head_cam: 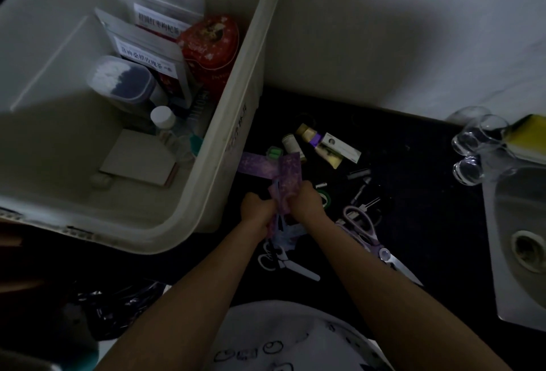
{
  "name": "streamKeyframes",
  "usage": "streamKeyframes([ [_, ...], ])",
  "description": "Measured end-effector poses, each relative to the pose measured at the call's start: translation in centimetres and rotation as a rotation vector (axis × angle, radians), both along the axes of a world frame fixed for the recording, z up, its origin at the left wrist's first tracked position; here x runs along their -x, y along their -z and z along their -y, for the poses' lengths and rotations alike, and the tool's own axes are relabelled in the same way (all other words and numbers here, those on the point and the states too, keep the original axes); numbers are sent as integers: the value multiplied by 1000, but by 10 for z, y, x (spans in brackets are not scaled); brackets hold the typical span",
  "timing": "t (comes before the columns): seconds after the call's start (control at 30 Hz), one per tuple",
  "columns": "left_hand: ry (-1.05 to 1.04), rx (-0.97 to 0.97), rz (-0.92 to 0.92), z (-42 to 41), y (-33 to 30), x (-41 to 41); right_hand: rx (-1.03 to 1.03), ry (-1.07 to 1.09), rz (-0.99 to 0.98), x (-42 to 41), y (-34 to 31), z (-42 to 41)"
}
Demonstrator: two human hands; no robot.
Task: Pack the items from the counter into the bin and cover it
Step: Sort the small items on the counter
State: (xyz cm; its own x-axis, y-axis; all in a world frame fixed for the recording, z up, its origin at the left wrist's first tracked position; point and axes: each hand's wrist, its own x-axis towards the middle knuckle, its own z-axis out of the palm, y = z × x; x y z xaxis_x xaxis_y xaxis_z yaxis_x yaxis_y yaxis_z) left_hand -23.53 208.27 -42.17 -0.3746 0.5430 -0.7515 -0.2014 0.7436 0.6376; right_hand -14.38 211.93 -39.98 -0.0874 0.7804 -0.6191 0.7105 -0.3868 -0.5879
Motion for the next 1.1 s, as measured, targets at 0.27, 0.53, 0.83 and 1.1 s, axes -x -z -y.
streamKeyframes([
  [0.27, 111, -28, -47, 2, 2, -2, 22, 174, -110, -9, 13, 6],
  [0.53, 196, -56, -102, -4, 4, -6, 88, 219, -208, -15, 14, 3],
  [0.83, 236, -159, -172, -4, 1, -6, 78, 210, -261, -15, 17, 2],
  [1.1, 266, -282, -347, -7, -12, 4, -59, 111, -39, -22, 12, 5],
])
